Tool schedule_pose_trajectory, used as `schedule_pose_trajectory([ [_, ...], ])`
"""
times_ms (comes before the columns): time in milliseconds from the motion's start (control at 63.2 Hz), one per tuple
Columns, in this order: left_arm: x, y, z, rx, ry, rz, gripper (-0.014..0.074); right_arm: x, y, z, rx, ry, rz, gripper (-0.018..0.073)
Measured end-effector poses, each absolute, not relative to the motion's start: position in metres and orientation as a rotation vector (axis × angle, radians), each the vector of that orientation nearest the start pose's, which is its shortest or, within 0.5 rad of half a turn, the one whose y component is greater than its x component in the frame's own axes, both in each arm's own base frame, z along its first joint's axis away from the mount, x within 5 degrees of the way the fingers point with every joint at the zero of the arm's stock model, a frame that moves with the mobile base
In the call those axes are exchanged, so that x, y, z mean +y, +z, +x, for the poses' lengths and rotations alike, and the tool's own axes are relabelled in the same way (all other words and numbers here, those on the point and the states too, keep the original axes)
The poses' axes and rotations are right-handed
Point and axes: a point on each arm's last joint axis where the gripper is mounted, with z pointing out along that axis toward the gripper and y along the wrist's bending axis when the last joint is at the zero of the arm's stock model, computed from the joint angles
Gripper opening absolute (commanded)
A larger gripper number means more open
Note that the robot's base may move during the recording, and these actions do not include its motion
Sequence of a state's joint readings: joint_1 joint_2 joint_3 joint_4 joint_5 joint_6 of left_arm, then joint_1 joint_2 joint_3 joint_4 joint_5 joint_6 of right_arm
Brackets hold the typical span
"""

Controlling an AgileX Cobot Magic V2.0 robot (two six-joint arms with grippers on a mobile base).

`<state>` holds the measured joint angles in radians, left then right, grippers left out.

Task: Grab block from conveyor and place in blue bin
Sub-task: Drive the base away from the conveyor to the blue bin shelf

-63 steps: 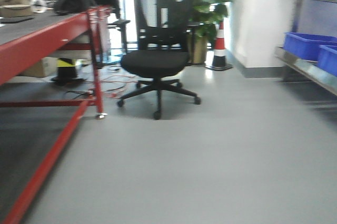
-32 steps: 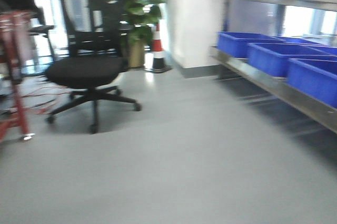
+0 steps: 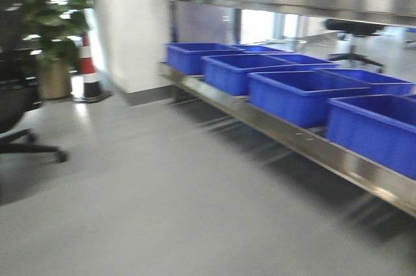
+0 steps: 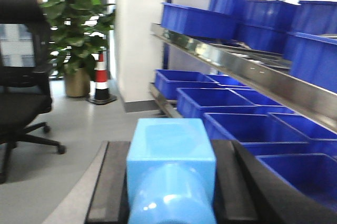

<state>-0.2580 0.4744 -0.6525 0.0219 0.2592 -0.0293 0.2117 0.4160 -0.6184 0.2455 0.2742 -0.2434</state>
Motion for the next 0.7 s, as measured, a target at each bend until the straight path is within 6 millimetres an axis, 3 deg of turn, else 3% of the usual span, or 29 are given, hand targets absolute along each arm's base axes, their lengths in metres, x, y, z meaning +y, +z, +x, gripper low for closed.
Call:
schedule_pose_trajectory([
  [696, -0.0234, 0.3738, 0.0907, 1.556, -0.205, 0.191, -0.0111, 0.0231, 0.3672, 0.0790, 1.536, 0.213, -0.221, -0.0162],
])
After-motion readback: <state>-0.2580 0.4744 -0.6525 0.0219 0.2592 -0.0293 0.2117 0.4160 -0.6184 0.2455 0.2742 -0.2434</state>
